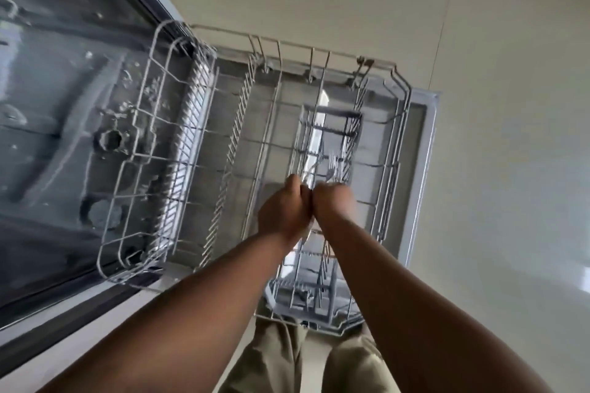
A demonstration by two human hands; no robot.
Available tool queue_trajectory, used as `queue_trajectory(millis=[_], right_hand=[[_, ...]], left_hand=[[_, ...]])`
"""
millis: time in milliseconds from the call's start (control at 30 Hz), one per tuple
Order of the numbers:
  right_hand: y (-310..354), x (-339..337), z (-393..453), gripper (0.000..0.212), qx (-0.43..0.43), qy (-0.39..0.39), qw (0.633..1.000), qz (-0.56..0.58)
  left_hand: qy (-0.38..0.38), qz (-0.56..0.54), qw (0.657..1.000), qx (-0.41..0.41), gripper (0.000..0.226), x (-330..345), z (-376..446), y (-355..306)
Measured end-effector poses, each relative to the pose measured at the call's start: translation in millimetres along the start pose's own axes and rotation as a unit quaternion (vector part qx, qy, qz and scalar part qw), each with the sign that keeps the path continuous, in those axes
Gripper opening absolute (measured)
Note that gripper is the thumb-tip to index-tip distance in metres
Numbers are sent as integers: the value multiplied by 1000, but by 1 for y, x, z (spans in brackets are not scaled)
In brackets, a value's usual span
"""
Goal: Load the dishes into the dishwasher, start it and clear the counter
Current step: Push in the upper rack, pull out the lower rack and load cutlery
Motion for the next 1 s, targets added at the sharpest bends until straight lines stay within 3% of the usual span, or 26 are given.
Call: queue_trajectory(millis=[367, 667, 833, 1000], right_hand=[[-9, 22, 28, 19, -36, -37, 998, -47], [-10, 26, 38, 29, -53, -32, 993, -96], [-4, 26, 49, 18, -57, -30, 991, -120], [-6, 23, 54, 24, -48, -3, 989, -137]], left_hand=[[-87, -71, 994, 0, 12, 27, 4, 18], [-51, -56, 995, -60, 19, 36, 9, 20], [-61, 33, 998, -10, 11, 24, 18, 11], [-15, 68, 997, -33, 26, 12, 28, 10]])
Point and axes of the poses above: each hand's wrist, its own z-axis towards the middle knuckle, its own x-axis out of the palm, y = z × x, the point moved 2 cm from there along z, towards the middle knuckle, and after that the axes turned 12 degrees about -x, right-handed, at the moved point
